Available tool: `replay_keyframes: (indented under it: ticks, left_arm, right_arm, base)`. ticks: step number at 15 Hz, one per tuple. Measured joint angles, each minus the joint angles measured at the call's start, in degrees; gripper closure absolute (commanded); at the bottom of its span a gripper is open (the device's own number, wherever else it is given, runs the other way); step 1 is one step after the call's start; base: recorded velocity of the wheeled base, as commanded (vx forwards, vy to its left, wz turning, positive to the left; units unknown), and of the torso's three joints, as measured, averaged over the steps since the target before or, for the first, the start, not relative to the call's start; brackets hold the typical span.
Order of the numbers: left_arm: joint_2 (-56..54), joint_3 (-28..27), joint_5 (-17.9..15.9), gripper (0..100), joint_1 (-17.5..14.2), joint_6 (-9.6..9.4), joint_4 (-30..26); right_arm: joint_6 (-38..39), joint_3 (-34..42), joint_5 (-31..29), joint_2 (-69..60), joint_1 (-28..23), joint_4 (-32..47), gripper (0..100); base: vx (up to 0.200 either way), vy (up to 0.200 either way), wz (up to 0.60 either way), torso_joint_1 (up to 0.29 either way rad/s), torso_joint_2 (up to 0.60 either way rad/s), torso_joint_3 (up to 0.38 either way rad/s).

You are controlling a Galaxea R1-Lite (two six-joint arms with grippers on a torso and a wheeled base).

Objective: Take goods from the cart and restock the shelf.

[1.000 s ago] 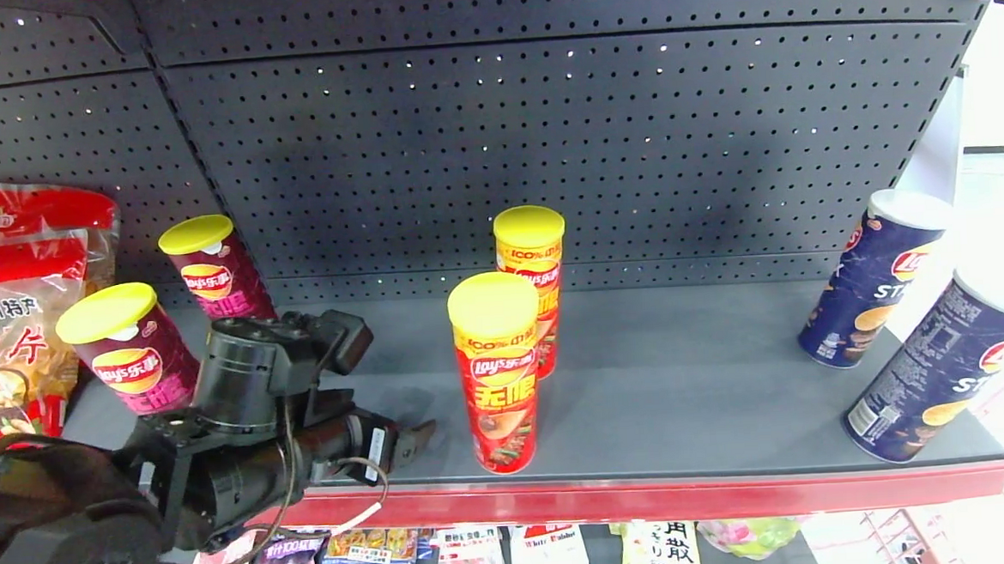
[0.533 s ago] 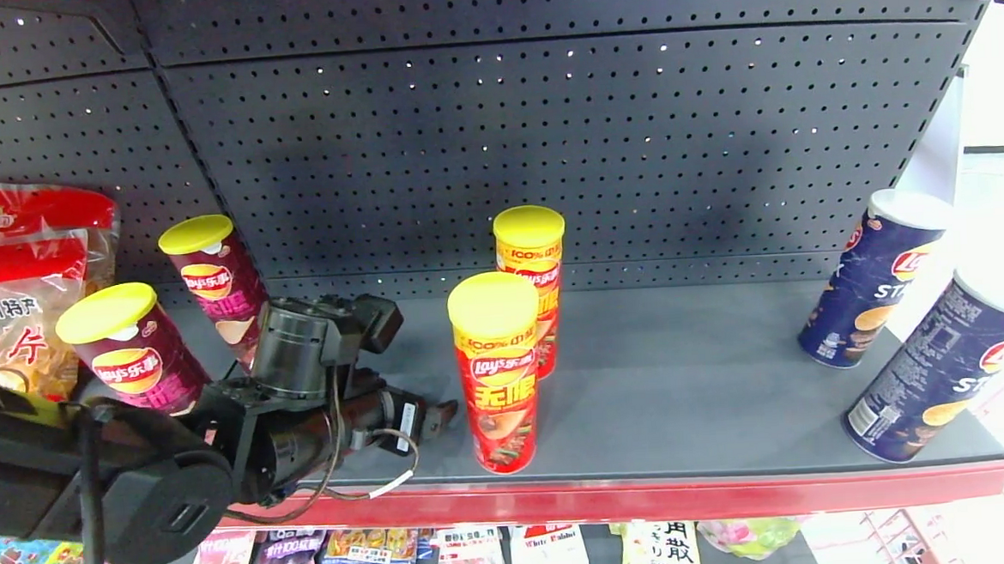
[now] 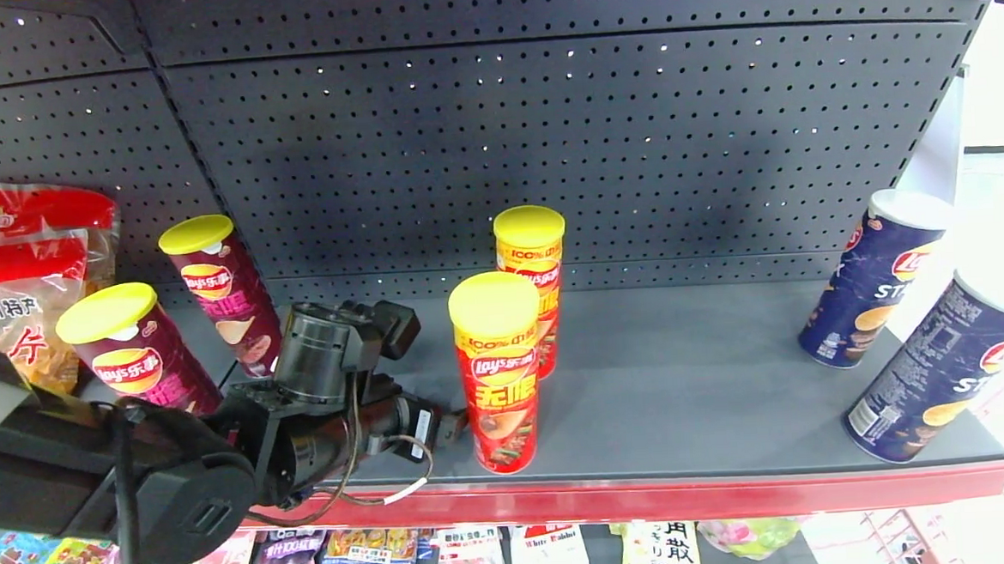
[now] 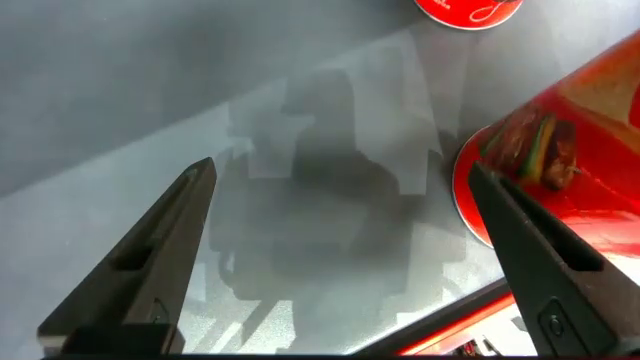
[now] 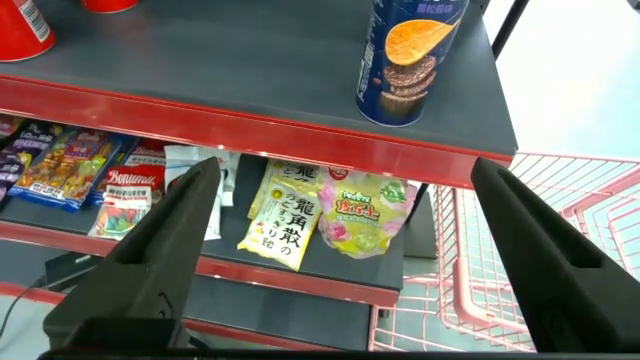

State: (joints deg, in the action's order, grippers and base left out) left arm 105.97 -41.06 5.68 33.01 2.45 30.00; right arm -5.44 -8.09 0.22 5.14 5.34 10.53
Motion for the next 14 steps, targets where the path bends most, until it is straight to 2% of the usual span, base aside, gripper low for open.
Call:
replay_keyframes:
  ticks: [7, 14]
  left_arm:
    - [1.68, -3.32, -0.11, 0, 0.72, 0.06, 0.07]
    - [2.16, -3.69, -0.11, 0, 1.24, 0.11, 0.89]
  right_arm:
    - [0.09, 0.61, 0.02, 0.06, 0.0, -0.06, 0]
    - [0.11, 0.55, 0.0, 0.11, 0.0, -0.09, 0]
  base:
    - [0.0, 0.0, 0.0, 0.0, 0.0, 0.0]
    - [0.0, 0.0, 0.0, 0.0, 0.0, 0.0]
